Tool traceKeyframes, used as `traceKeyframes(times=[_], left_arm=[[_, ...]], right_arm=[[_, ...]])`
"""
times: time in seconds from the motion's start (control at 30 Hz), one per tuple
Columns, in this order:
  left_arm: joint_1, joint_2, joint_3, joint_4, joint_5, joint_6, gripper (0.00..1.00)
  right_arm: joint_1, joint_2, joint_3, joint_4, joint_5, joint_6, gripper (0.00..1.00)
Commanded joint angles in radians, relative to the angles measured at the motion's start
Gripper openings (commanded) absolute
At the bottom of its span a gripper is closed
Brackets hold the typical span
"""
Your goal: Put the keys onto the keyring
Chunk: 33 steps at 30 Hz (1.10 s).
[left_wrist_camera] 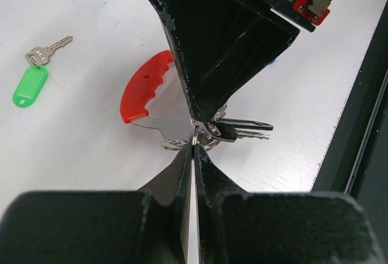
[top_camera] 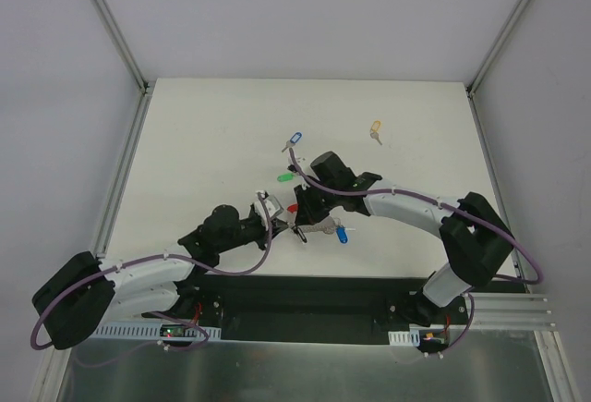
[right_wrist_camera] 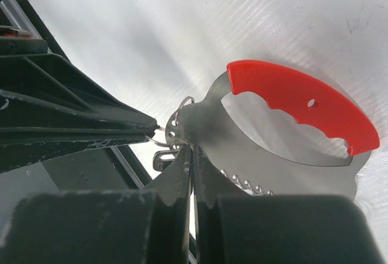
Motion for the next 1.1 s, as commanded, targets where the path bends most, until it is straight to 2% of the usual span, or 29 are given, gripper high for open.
traceKeyframes(times=[0.0, 0.2, 0.33, 0.53, 0.57, 0.63, 0.67, 0.77, 0.8, 0.87, 0.9, 1.07], left_arm=[[0.004, -0.054, -0.018, -0.014, -0.036, 0.015, 0.00], [0.003, -0.102, -0.050, 0.031, -0.040, -0.008, 0.00], [0.003, -0.119, -0.062, 0.066, -0.030, -0.013, 0.00], [0.004, -0.076, -0.044, 0.107, -0.028, -0.019, 0.00], [0.003, -0.071, -0.036, 0.107, -0.033, -0.030, 0.03], [0.004, -0.079, -0.030, 0.104, -0.056, -0.041, 0.19], [0.004, -0.086, -0.026, 0.094, -0.068, -0.042, 0.35], [0.004, -0.129, -0.001, 0.010, -0.112, -0.088, 0.47], [0.004, -0.157, 0.008, -0.016, -0.128, -0.094, 0.54], [0.006, -0.180, 0.037, -0.072, -0.175, -0.113, 0.61], [0.006, -0.203, 0.048, -0.121, -0.185, -0.114, 0.69], [0.006, -0.258, 0.125, -0.267, -0.276, -0.175, 0.85]], right_arm=[[-0.037, -0.031, -0.028, -0.064, 0.064, -0.002, 0.01], [-0.049, 0.037, -0.025, -0.077, 0.047, 0.018, 0.01], [-0.049, 0.067, -0.036, -0.045, -0.052, 0.028, 0.01], [-0.052, 0.070, -0.029, -0.046, -0.061, 0.027, 0.01], [-0.054, 0.067, -0.029, -0.049, -0.050, 0.025, 0.01], [-0.058, 0.057, -0.028, -0.066, -0.019, 0.018, 0.01], [-0.058, 0.054, -0.031, -0.072, -0.008, 0.013, 0.01], [-0.061, 0.021, -0.043, -0.077, 0.027, 0.002, 0.01], [-0.061, 0.008, -0.051, -0.080, 0.035, -0.001, 0.01], [-0.067, 0.001, -0.051, -0.095, 0.056, -0.010, 0.01], [-0.069, 0.000, -0.048, -0.113, 0.065, -0.019, 0.01], [-0.077, 0.003, -0.054, -0.147, 0.130, -0.041, 0.01]])
